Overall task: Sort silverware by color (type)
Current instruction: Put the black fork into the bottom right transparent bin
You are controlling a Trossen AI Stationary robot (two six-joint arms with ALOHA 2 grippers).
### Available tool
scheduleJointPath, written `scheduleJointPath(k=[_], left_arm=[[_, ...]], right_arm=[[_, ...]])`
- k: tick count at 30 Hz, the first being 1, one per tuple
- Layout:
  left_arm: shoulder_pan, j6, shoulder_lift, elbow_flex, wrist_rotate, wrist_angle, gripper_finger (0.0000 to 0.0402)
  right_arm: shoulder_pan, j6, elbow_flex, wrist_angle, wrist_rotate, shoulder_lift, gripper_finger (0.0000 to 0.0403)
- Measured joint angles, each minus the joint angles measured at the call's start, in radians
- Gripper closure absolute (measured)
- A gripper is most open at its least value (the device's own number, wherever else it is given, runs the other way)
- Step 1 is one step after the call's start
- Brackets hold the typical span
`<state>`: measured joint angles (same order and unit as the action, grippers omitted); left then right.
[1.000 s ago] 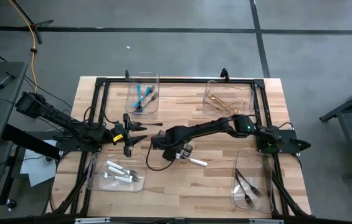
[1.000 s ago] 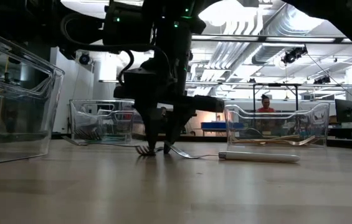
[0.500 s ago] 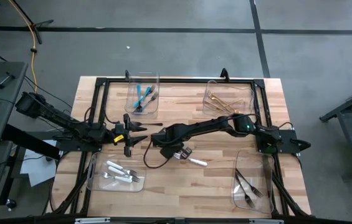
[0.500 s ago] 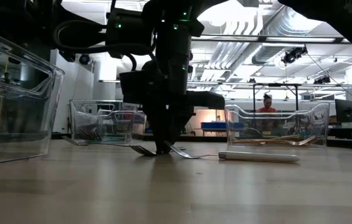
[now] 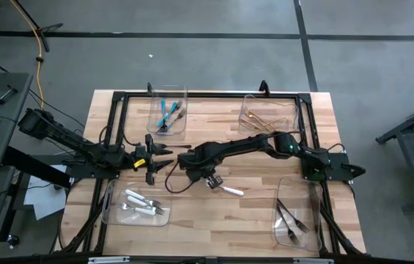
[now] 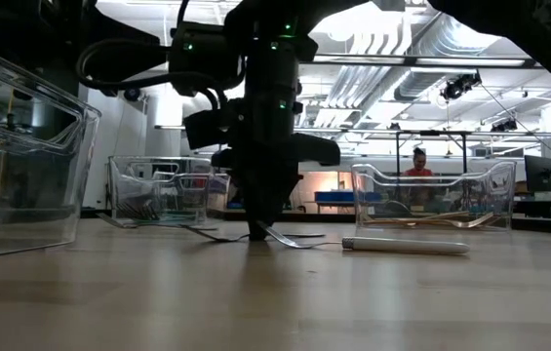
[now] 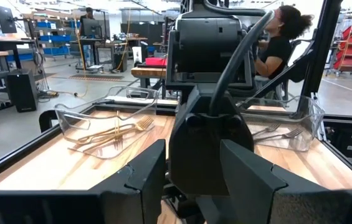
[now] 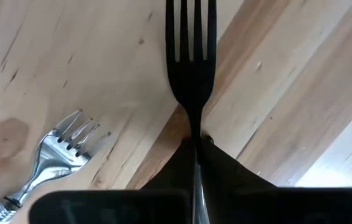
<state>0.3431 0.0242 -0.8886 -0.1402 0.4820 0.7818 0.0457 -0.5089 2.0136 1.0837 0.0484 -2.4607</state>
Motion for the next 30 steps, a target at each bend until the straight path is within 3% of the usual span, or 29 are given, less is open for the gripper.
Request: scheduleJointPath(k=[15,26,30], left_arm=[[0.000,-0.035,0.017,0.000,0.037,0.001,0.0255],[0.039,-0.036,0.071,-0.001,0.039,-0.040,0.0255],[0.050,-0.036,0.105,-0.001,0.045,-0.063,0.0255]], right_arm=[[-0.007,0.086,-0.001,0.012,-0.016,0.013,0.0402],[-0.048,0.162,-0.014,0.116,0.097,0.088,0.0403],[-0.051,0.188,-0.012,0.151,0.073,0.090,0.0403]])
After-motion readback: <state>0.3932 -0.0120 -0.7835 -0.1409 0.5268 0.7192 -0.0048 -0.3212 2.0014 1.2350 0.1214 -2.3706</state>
